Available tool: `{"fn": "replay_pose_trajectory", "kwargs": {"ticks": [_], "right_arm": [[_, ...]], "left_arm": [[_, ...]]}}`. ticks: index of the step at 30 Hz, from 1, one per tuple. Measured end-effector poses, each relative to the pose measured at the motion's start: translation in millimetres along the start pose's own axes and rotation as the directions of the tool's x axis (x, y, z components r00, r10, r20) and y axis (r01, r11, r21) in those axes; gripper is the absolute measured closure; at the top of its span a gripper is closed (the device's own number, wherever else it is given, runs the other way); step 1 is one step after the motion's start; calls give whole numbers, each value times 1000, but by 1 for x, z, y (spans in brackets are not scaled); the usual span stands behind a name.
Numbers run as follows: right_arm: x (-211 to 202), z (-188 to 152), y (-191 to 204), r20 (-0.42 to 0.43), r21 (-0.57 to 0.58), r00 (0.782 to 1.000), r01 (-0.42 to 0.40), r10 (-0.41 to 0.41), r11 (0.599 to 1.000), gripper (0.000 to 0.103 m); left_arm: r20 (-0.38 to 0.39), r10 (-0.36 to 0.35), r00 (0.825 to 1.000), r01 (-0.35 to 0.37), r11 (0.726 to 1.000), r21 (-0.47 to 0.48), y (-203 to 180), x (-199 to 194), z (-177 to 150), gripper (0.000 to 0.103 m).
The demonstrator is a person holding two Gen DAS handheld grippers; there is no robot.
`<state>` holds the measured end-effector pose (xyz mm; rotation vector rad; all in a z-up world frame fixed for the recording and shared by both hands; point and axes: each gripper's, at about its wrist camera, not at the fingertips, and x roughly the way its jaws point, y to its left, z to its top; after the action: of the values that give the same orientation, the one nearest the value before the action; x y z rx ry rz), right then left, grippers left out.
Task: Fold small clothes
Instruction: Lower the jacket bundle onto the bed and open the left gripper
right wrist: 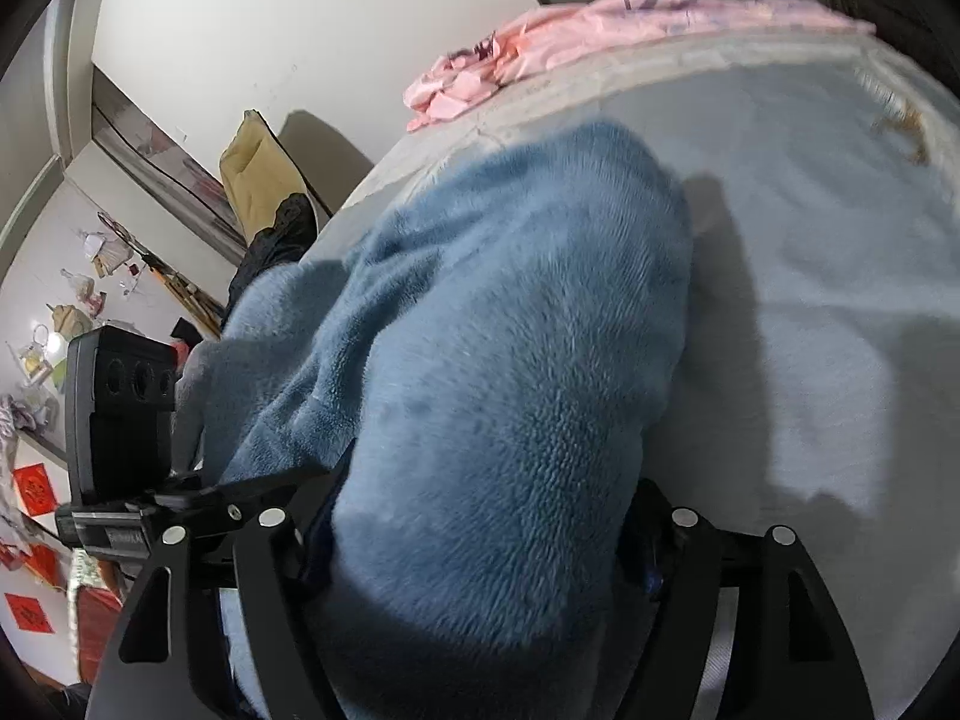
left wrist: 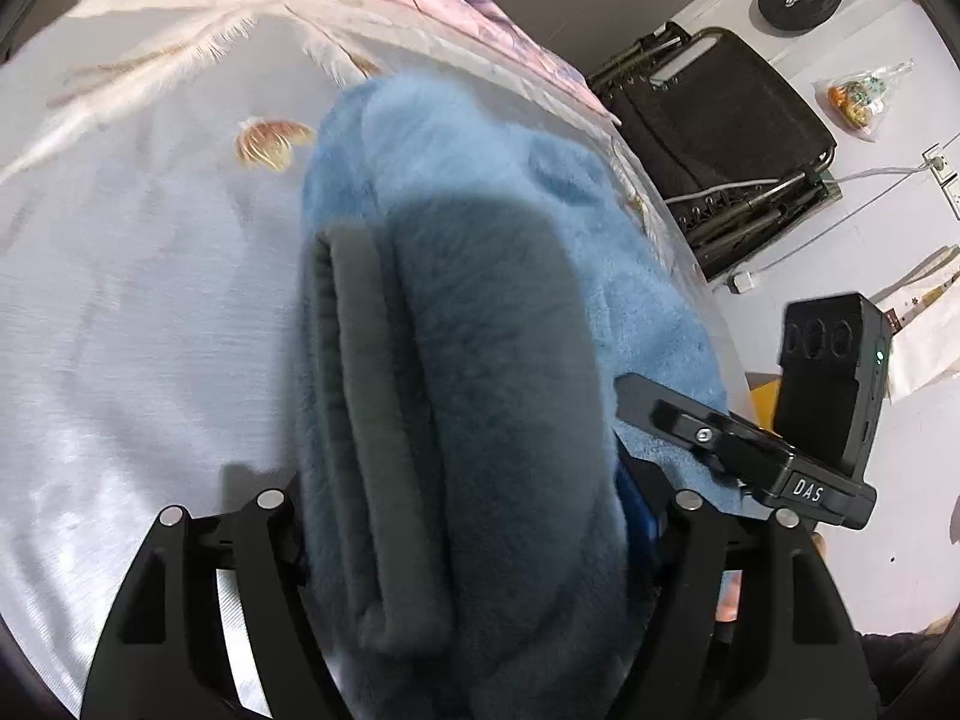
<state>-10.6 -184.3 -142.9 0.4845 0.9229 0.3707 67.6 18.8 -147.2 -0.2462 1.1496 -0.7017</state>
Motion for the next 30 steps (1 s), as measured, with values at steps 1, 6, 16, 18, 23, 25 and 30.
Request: {"fn": "replay_pose_trajectory", "kwargs": {"ticks": [1,6,16,18,23,25,30], "right_arm": [[-6,0,2,11,-11,1000,11,-10,1000,29],[-52,-9,21,135,-107,986,109,-94,988,44],[-28,-28,32,16,-153,990,144,-143,978,65],[-29,-29,32,17,-155,987,161,-160,975,64],[-41,-28,66,60,-235,955,298,-292,925,62],[-52,-26,74,38,-222,959,281,-280,934,57],[-88,-22,90,91,-159,950,310,-298,938,30]], "left_arm": [[19,14,1000,-14,1000,-1,-1,-9,-1,31],[132,171,976,-176,984,30,-12,-51,-9,31],[111,376,920,-382,923,42,0,-34,-30,11],[115,396,911,-403,914,39,-4,-36,-30,12],[172,448,877,-468,878,101,-42,-50,-39,15],[182,446,876,-470,875,119,-59,-62,-44,15],[285,514,809,-564,815,131,-101,-100,-54,10]]}}
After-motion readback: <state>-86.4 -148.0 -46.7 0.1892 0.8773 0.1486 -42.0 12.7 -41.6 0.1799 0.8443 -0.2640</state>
